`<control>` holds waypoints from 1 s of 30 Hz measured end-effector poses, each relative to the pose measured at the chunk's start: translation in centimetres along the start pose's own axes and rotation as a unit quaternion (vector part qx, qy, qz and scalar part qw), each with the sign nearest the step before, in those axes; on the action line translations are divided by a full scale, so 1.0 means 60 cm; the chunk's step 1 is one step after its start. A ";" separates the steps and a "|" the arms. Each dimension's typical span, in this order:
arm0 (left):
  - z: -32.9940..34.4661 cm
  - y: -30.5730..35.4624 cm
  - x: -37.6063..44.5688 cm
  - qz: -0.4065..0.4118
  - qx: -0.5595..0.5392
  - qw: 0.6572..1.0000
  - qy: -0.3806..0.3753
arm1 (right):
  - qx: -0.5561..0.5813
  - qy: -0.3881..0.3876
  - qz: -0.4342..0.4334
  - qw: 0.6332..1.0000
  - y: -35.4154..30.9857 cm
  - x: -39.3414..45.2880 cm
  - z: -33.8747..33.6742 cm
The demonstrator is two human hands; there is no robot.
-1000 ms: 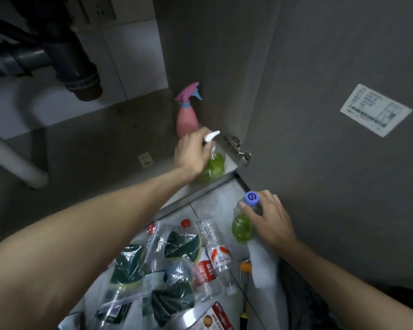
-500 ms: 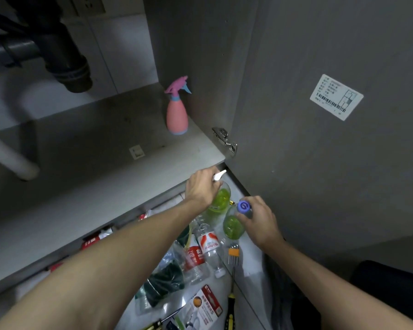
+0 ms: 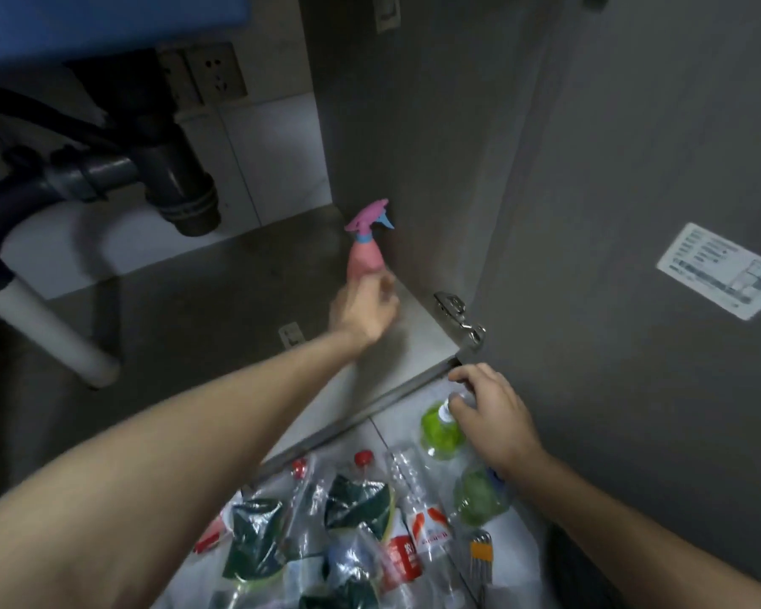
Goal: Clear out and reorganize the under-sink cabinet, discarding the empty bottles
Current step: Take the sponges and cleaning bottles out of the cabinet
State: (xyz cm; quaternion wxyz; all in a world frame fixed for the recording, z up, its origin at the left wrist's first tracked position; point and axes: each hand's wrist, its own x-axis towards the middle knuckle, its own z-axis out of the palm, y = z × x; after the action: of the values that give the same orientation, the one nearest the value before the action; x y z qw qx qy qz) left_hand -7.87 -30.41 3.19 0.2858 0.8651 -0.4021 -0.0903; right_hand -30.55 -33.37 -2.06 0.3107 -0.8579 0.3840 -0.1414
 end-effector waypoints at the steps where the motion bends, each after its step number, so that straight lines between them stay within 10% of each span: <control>1: -0.016 -0.001 0.037 0.015 -0.009 1.000 0.019 | -0.022 -0.026 -0.008 0.999 -0.007 0.014 0.003; 9: -0.008 -0.024 0.236 0.002 -0.042 0.999 0.002 | -0.319 -0.234 -0.027 0.918 0.010 0.051 0.048; 19: 0.003 -0.053 0.183 0.061 -0.017 0.993 0.104 | -0.278 -0.157 -0.061 0.946 0.037 0.051 0.037; 30: -0.142 -0.106 -0.201 0.018 -0.034 0.993 0.115 | -0.239 -0.105 -0.042 0.964 -0.024 0.005 0.026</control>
State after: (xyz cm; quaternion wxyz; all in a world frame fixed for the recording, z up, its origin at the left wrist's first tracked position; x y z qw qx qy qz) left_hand -8.47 -14.55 5.68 0.3614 0.8520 -0.3788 0.0010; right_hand -28.79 -32.18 -2.31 0.1286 -0.9327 0.3353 0.0322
